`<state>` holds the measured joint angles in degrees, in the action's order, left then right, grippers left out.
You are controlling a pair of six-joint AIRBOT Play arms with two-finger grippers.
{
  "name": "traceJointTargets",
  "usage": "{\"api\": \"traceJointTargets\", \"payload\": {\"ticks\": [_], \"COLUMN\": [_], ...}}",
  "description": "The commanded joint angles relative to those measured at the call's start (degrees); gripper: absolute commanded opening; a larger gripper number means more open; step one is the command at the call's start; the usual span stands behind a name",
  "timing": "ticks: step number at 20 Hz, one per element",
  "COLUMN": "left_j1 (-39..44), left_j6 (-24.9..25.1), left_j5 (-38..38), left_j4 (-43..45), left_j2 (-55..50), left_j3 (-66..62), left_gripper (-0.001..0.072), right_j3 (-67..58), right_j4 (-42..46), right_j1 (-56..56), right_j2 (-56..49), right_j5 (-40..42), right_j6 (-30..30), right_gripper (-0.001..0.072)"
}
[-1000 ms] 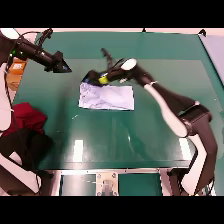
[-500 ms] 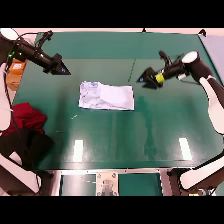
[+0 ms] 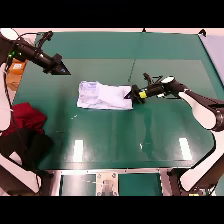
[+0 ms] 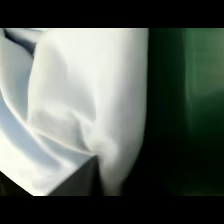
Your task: Fold the shirts.
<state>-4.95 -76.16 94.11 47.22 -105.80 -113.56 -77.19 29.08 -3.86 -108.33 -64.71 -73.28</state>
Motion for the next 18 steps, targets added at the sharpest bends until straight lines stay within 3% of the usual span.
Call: {"api": "traceJointTargets", "payload": {"ticks": [1, 4, 9, 14, 18], "left_j1": [-0.02, -0.02, -0.02, -0.02, -0.02], "left_j6": [-0.02, -0.02, -0.02, -0.07, -0.04], "left_j5": [0.02, 0.22, 0.44, 0.44, 0.37], "left_j4": [-0.02, -0.02, -0.04, -0.04, -0.04], "left_j2": [0.02, 0.02, 0.02, 0.02, 0.02], "left_j3": [0.02, 0.02, 0.02, 0.02, 0.02], "left_gripper": [0.003, 0.003, 0.003, 0.003, 0.003], "right_j3": [-6.4, -12.87, -14.64, -5.2, 7.78], "right_j4": [-3.1, 0.79, 20.31, 32.15, 36.65], "right_j1": [-1.88, 3.78, 24.98, 50.23, 70.88], "right_j2": [0.02, 6.62, 21.62, 30.42, 33.24], "right_j5": [-1.86, -2.82, -11.56, -13.05, -12.13], "right_j6": [1.29, -2.62, -11.69, -14.01, -14.49], "right_gripper": [0.0014, 0.0013, 0.0012, 0.0011, 0.0011]}}
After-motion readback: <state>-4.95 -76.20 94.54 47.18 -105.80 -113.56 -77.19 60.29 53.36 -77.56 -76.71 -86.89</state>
